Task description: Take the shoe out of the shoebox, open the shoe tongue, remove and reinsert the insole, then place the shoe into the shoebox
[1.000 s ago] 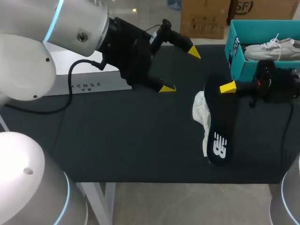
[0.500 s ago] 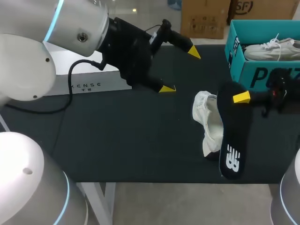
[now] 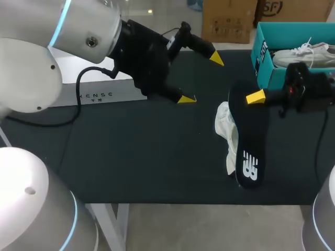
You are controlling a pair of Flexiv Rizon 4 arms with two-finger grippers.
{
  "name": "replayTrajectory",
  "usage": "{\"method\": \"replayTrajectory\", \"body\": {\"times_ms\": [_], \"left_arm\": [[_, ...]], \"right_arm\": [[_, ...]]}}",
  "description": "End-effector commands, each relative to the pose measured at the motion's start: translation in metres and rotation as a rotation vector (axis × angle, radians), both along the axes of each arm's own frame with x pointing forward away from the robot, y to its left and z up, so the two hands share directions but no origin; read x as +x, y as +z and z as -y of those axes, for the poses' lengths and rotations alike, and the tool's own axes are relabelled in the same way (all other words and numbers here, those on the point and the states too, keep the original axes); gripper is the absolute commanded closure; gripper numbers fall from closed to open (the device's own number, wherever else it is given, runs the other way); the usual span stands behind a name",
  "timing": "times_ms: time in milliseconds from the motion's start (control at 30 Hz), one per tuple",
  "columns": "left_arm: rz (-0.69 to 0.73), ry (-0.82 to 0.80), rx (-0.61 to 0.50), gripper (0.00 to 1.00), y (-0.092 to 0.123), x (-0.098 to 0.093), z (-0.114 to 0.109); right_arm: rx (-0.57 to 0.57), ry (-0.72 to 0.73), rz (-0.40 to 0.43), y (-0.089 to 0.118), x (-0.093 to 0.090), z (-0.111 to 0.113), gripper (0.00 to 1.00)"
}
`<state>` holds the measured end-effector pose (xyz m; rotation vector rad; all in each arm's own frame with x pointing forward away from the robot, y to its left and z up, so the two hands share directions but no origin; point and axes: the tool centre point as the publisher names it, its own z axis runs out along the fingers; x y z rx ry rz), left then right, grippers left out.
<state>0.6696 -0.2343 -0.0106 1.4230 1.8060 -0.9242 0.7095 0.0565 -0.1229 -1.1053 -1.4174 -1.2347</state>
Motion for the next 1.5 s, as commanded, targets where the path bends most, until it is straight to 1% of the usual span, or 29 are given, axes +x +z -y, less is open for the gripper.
{"method": "replayTrajectory", "body": {"times_ms": [33, 133, 167, 233, 300, 333, 400, 500, 533, 567, 600, 667, 733, 867, 900, 1100, 1200, 1300, 1433, 1500], "left_arm": [[0.001, 0.001, 0.005, 0.00, 0.000, 0.001, 0.002], [0.001, 0.001, 0.005, 0.00, 0.000, 0.001, 0.002], [-0.006, -0.048, 0.061, 0.00, 0.007, 0.008, 0.005], [0.012, -0.092, 0.182, 0.00, 0.020, 0.025, 0.007], [-0.020, -0.180, 0.269, 0.00, 0.027, 0.034, 0.006], [-0.018, -0.190, 0.347, 0.00, 0.029, 0.039, 0.004], [-0.054, -0.254, 0.422, 0.00, 0.030, 0.045, 0.002], [-0.081, -0.289, 0.530, 0.00, 0.028, 0.053, -0.004], [-0.090, -0.313, 0.544, 0.00, 0.027, 0.054, -0.005], [-0.087, -0.316, 0.591, 0.00, 0.026, 0.057, -0.005], [-0.089, -0.325, 0.604, 0.00, 0.025, 0.058, -0.005], [-0.075, -0.339, 0.653, 0.00, 0.024, 0.061, 0.001], [-0.069, -0.354, 0.707, 0.00, 0.022, 0.063, 0.011], [-0.040, -0.324, 0.785, 0.00, 0.020, 0.070, 0.028], [-0.033, -0.308, 0.818, 0.00, 0.019, 0.073, 0.031], [-0.007, -0.241, 0.874, 0.00, 0.020, 0.077, 0.048], [0.000, -0.238, 0.860, 0.00, 0.020, 0.076, 0.053], [0.023, -0.218, 0.830, 0.00, 0.020, 0.073, 0.051], [0.013, -0.208, 0.782, 0.00, 0.018, 0.067, 0.040], [0.007, -0.207, 0.786, 0.00, 0.017, 0.065, 0.035]], "right_arm": [[-0.001, 0.003, -0.002, -0.001, 0.001, 0.000, 1.00], [-0.001, 0.003, -0.002, -0.001, 0.001, 0.000, 1.00], [-0.001, 0.003, -0.002, -0.001, 0.001, 0.000, 1.00], [-0.001, 0.003, -0.002, -0.001, 0.001, 0.000, 1.00], [-0.001, 0.003, -0.002, -0.001, 0.001, 0.000, 1.00], [-0.001, 0.003, -0.002, -0.001, 0.001, 0.000, 1.00], [-0.001, 0.003, -0.002, -0.001, 0.001, 0.000, 1.00], [-0.001, 0.003, -0.002, -0.001, 0.001, 0.000, 1.00], [-0.001, 0.003, -0.002, -0.001, 0.001, 0.000, 1.00], [-0.001, 0.003, -0.002, -0.001, 0.001, 0.000, 1.00], [-0.001, 0.003, -0.002, -0.001, 0.001, 0.000, 1.00], [-0.001, 0.003, -0.002, -0.001, 0.001, 0.000, 1.00], [-0.001, 0.003, -0.002, -0.001, 0.001, 0.000, 1.00], [-0.001, 0.003, -0.002, -0.001, 0.001, 0.000, 1.00], [-0.001, 0.003, -0.002, -0.001, 0.001, 0.000, 1.00], [-0.001, 0.003, -0.002, -0.001, 0.001, 0.000, 1.00], [-0.001, 0.003, -0.002, -0.001, 0.001, 0.000, 1.00], [-0.001, 0.003, -0.002, -0.001, 0.001, 0.000, 1.00], [-0.001, 0.003, -0.002, -0.001, 0.001, 0.000, 1.00], [-0.001, 0.003, -0.002, -0.001, 0.001, 0.000, 1.00]]}}
